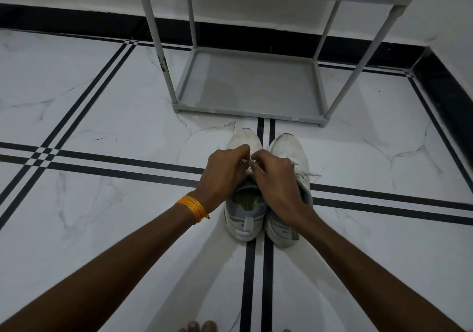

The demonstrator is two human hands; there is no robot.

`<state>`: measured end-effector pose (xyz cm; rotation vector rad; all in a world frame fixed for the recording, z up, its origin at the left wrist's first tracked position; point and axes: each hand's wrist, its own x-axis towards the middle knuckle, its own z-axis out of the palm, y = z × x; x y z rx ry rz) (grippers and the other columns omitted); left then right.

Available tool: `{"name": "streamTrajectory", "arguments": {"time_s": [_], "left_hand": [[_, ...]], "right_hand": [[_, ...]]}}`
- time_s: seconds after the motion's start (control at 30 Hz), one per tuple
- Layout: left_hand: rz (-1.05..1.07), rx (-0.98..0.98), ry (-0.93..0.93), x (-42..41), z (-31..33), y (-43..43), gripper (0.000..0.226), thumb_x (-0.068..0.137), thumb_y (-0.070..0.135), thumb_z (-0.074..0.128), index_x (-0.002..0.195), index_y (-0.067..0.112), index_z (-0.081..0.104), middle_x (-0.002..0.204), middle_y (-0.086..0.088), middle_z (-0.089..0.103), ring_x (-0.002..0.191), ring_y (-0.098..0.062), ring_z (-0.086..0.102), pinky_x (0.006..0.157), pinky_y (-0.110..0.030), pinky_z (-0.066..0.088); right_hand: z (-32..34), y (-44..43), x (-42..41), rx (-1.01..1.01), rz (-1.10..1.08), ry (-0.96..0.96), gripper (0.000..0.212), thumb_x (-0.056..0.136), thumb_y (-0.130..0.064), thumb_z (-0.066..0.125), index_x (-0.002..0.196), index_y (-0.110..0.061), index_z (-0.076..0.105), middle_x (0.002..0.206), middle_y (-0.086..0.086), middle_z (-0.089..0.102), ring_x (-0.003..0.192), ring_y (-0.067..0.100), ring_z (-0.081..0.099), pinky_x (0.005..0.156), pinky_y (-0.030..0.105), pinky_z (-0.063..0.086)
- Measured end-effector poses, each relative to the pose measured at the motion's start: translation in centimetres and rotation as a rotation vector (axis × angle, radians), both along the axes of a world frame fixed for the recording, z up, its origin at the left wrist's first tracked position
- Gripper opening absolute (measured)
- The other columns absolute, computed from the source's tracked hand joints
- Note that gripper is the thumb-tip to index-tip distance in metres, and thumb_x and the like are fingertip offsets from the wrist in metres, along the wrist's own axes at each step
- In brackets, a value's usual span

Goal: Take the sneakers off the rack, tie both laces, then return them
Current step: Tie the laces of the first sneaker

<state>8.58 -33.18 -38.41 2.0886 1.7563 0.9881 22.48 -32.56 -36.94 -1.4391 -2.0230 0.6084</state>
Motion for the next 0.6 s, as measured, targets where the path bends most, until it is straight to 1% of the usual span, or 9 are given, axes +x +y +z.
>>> {"name": "streamTrajectory", "arguments": {"time_s": [0.07, 0.1, 0.2, 0.27, 0.33, 0.4, 0.5, 0.57, 0.6], "left_hand": [[0.025, -0.025, -0.036, 0.1, 0.0, 0.2, 0.011, 0.092, 0.020, 0.063, 0.086, 0.013, 0.058, 0.076, -0.009, 0.071, 0.064, -0.024, 0.064, 0.067, -0.035, 0.058], [0.029, -0.043, -0.042, 0.1, 0.0, 0.4, 0.010, 0.092, 0.020, 0.063, 0.085, 0.014, 0.058, 0.076, -0.008, 0.071, 0.064, -0.023, 0.063, 0.067, -0.035, 0.057], [0.000, -0.103, -0.043, -0.2, 0.1, 0.9, 0.009, 0.090, 0.019, 0.065, 0.085, 0.012, 0.061, 0.078, -0.010, 0.071, 0.068, -0.023, 0.063, 0.071, -0.037, 0.058], [-0.037, -0.130, -0.050, -0.4, 0.3, 0.9, 0.011, 0.089, 0.020, 0.067, 0.085, 0.010, 0.063, 0.080, -0.010, 0.072, 0.071, -0.023, 0.065, 0.073, -0.036, 0.058], [-0.053, -0.110, -0.043, -0.6, 0.3, 0.7, 0.012, 0.089, 0.020, 0.068, 0.087, 0.009, 0.063, 0.082, -0.011, 0.073, 0.073, -0.024, 0.066, 0.073, -0.032, 0.057], [-0.063, -0.068, -0.005, -0.6, 0.2, 0.4, 0.011, 0.091, 0.019, 0.066, 0.091, 0.008, 0.062, 0.083, -0.012, 0.073, 0.072, -0.025, 0.066, 0.070, -0.029, 0.053], [-0.089, -0.027, 0.049, -0.4, 0.1, -0.1, 0.014, 0.094, 0.022, 0.062, 0.101, 0.009, 0.062, 0.088, -0.010, 0.074, 0.074, -0.025, 0.067, 0.073, -0.028, 0.053], [-0.089, -0.018, 0.065, -0.2, 0.1, -0.3, 0.018, 0.094, 0.024, 0.061, 0.106, 0.010, 0.063, 0.094, -0.011, 0.074, 0.078, -0.026, 0.069, 0.079, -0.032, 0.056], [-0.082, -0.015, 0.059, 0.0, 0.1, -0.4, 0.019, 0.094, 0.024, 0.060, 0.107, 0.010, 0.063, 0.095, -0.011, 0.074, 0.079, -0.027, 0.068, 0.080, -0.034, 0.057]], "right_hand": [[0.2, -0.3, 0.0, -0.023, 0.008, 0.057, 0.030, 0.094, -0.008, 0.058, 0.123, -0.016, 0.056, 0.091, 0.004, 0.072, 0.079, 0.016, 0.068, 0.067, 0.016, 0.052], [0.1, -0.3, 0.0, 0.001, 0.023, 0.041, 0.030, 0.094, -0.008, 0.057, 0.123, -0.016, 0.056, 0.091, 0.004, 0.072, 0.079, 0.016, 0.068, 0.067, 0.017, 0.052], [-0.5, 0.1, 0.0, 0.055, 0.053, -0.088, 0.021, 0.095, -0.008, 0.052, 0.110, -0.009, 0.067, 0.095, 0.012, 0.071, 0.085, 0.025, 0.065, 0.073, 0.030, 0.050], [-0.8, 0.3, -0.1, -0.006, 0.063, -0.157, 0.020, 0.096, -0.010, 0.049, 0.103, -0.005, 0.067, 0.096, 0.015, 0.065, 0.088, 0.027, 0.060, 0.072, 0.029, 0.043], [-0.8, 0.3, -0.3, -0.017, 0.072, -0.220, 0.019, 0.097, -0.009, 0.048, 0.103, -0.002, 0.064, 0.099, 0.017, 0.060, 0.091, 0.027, 0.055, 0.073, 0.027, 0.036], [-0.8, 0.3, -0.6, -0.025, 0.071, -0.245, 0.018, 0.097, -0.009, 0.047, 0.105, -0.001, 0.061, 0.101, 0.017, 0.057, 0.094, 0.028, 0.053, 0.074, 0.027, 0.035], [-0.8, 1.0, -0.5, -0.080, 0.054, -0.216, 0.018, 0.096, -0.006, 0.050, 0.104, 0.000, 0.065, 0.101, 0.019, 0.061, 0.096, 0.031, 0.057, 0.076, 0.033, 0.044], [-0.7, 1.2, -0.3, -0.122, 0.031, -0.158, 0.019, 0.095, -0.006, 0.053, 0.105, -0.001, 0.067, 0.102, 0.018, 0.064, 0.095, 0.029, 0.061, 0.082, 0.036, 0.050], [-0.6, 1.2, -0.2, -0.141, 0.017, -0.111, 0.018, 0.095, -0.006, 0.053, 0.105, -0.002, 0.068, 0.101, 0.016, 0.067, 0.093, 0.027, 0.062, 0.080, 0.034, 0.052]]}}
